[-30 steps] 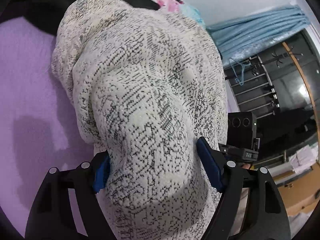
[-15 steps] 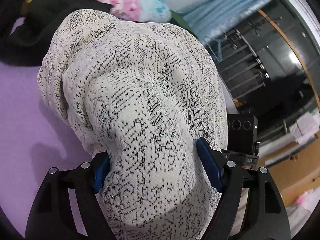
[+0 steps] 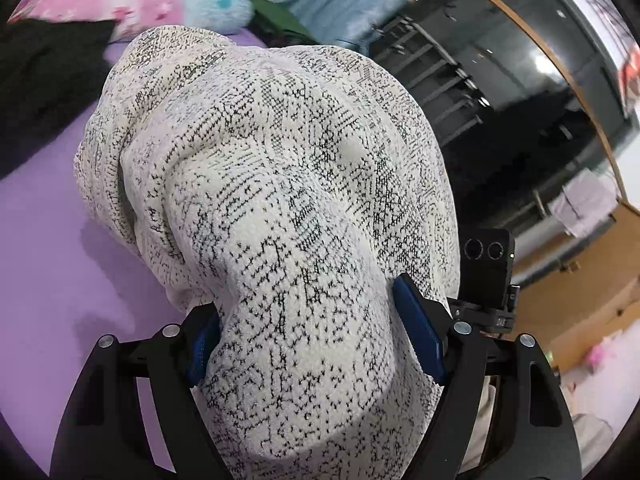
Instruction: Fold large clothes
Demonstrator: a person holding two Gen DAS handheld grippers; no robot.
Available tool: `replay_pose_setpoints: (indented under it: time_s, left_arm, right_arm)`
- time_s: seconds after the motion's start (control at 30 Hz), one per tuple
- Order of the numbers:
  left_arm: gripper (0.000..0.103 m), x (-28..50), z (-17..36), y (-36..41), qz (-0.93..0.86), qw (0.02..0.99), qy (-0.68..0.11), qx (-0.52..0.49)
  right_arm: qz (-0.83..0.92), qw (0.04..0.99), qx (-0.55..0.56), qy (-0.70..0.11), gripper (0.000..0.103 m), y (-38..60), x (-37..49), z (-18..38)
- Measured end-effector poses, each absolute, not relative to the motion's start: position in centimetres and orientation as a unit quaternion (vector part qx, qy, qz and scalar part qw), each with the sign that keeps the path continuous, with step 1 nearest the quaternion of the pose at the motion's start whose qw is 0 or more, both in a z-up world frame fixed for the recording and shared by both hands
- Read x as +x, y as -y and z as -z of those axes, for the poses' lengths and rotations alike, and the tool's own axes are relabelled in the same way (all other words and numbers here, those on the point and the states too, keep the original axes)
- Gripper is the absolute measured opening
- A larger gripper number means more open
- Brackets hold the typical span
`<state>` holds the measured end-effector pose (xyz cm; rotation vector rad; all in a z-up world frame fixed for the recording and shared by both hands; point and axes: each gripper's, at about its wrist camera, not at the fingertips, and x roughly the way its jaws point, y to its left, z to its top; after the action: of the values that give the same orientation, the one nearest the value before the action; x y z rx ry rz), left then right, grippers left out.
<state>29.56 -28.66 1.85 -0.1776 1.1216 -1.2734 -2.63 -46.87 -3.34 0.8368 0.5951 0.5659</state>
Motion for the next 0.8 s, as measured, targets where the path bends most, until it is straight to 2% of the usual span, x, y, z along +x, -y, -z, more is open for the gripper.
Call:
replay_pose_setpoints:
  time_s: [0.17,0.37,0.63,0.8]
  left_arm:
    - [0.074,27.6,-2.9,34.0,0.600,0.628,-0.491,-0.068]
    - [0.074,27.1,0.3,37.4,0.614,0.599,-0.509,-0.072]
    - [0.074,32.0,10.3,36.1,0.557,0.596,-0.574,-0.081]
    - [0.074,35.5,19.2,31.8,0.472,0.612,-0.632,-0.057]
  right_arm:
    - [-0.222,0.854,0.391,-0.263,0.039,48.7,-8.0,1.5]
    - [-0.189,0.855,0.402,-0.268,0.039,49.6,-10.1,2.1]
    - [-0.196,0.806,0.459,-0.318,0.039,47.5,-3.7,11.3]
    - [-0.197,0.737,0.485,-0.427,0.038,43.5,2.0,19.7]
